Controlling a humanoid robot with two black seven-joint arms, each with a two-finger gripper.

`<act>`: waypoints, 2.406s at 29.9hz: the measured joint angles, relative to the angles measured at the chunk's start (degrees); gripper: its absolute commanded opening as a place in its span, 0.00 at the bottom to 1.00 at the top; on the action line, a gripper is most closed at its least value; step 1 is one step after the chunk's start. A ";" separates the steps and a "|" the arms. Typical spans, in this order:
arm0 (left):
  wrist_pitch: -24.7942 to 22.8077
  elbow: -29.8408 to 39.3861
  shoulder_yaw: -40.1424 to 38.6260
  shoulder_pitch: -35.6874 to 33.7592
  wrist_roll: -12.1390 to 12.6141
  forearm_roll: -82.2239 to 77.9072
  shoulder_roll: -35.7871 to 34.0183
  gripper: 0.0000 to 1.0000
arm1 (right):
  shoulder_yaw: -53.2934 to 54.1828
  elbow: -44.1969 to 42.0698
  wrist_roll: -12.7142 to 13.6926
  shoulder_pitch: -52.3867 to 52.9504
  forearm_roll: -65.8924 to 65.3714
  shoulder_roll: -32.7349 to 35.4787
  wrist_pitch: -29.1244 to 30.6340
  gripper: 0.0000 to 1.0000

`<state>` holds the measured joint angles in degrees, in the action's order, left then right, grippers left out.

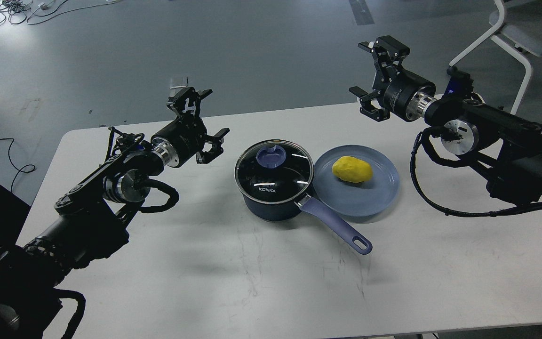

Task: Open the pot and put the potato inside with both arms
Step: 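Raise both grippers and move the left gripper toward the pot lid, then lower the left gripper onto the glass lid's dark knob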

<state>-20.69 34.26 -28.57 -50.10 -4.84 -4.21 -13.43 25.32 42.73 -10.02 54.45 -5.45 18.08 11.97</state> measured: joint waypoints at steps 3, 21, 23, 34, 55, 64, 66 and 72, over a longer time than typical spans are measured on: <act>-0.05 0.02 0.00 0.01 -0.23 0.06 0.00 0.99 | 0.07 -0.03 0.07 0.00 0.00 0.14 0.77 1.00; 2.10 0.02 0.35 -0.77 -8.79 -2.03 -0.43 0.99 | 0.55 0.09 -0.72 -0.47 0.09 0.91 1.37 1.00; 3.83 0.02 0.61 -1.87 -12.67 -5.45 -0.48 0.99 | 0.69 0.21 -0.85 -0.52 0.09 1.64 1.39 1.00; 26.48 12.81 1.63 -4.11 -23.18 -48.66 -3.18 0.99 | 8.83 0.25 -0.58 -6.46 0.27 6.60 1.08 1.00; 48.71 13.04 30.31 -5.85 -23.14 -94.31 -4.60 0.99 | 5.94 -0.38 0.75 -5.79 0.04 4.07 -0.62 1.00; 48.70 10.35 34.58 -6.83 -23.14 -95.55 -3.60 0.99 | 4.28 -1.82 0.96 -5.32 -0.01 2.78 -1.68 1.00; 48.70 10.17 34.69 -6.56 -23.15 -95.52 -2.74 0.99 | 4.23 -1.84 0.98 -5.31 -0.06 2.78 -1.68 1.00; 48.70 9.42 34.81 -6.06 -23.16 -95.43 -1.64 0.99 | 4.15 -1.87 1.06 -5.31 -0.08 2.99 -1.68 1.00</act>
<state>28.02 43.69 6.24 -56.15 -28.00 -99.64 -15.07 29.47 40.86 -8.96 49.14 -5.53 21.07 10.29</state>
